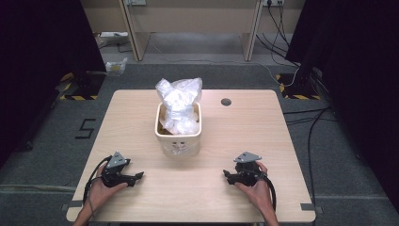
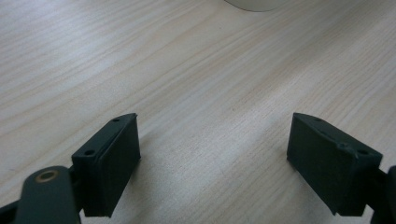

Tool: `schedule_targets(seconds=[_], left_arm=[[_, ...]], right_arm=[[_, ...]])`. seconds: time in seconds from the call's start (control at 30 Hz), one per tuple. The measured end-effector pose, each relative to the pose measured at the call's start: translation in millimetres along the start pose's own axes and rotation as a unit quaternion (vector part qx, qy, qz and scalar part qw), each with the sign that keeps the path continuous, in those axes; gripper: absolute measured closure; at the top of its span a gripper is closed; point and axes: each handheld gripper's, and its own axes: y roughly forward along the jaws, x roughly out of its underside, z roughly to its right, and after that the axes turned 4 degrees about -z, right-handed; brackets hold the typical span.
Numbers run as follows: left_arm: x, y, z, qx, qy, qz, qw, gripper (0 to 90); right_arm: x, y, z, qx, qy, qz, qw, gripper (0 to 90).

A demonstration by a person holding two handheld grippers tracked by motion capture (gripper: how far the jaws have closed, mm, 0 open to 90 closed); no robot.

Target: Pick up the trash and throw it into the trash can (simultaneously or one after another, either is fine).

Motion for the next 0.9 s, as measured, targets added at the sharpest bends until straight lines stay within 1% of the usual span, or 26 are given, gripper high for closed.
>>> schedule_targets(seconds=[0.07, 0.17, 0.3, 0.4, 0.63, 0.9], left_arm=[[0.0, 0.0, 0.0, 0.0, 0.0, 0.0, 1.0, 16.2], [0.0, 0.0, 0.0, 0.0, 0.0, 0.0, 1.0, 16.2], [0.0, 0.0, 0.0, 0.0, 0.0, 0.0, 1.0, 16.3], [0.0, 0.0, 0.0, 0.0, 0.0, 0.0, 1.0, 16.3], [0.0, 0.0, 0.1, 0.0, 0.0, 0.0, 1.0, 16.3], [0.0, 0.0, 0.0, 0.0, 0.0, 0.0, 1.0, 16.3]], right_arm=[[1.8, 1.2, -0.8, 0.002, -0.002, -0.006, 1.0, 23.6], [5.3, 2.5, -1.2, -0.007, 0.011, 0.005, 0.9999, 23.4], [9.4, 3.8, -1.1, -0.007, 0.014, 0.021, 0.9997, 20.9], [9.2, 4.1, -2.8, -0.002, 0.017, 0.02, 0.9997, 19.3], [8.2, 5.3, -3.0, 0.0, 0.017, 0.018, 0.9997, 16.6], [8.1, 5.3, -3.3, 0.001, 0.019, 0.017, 0.9997, 16.4]])
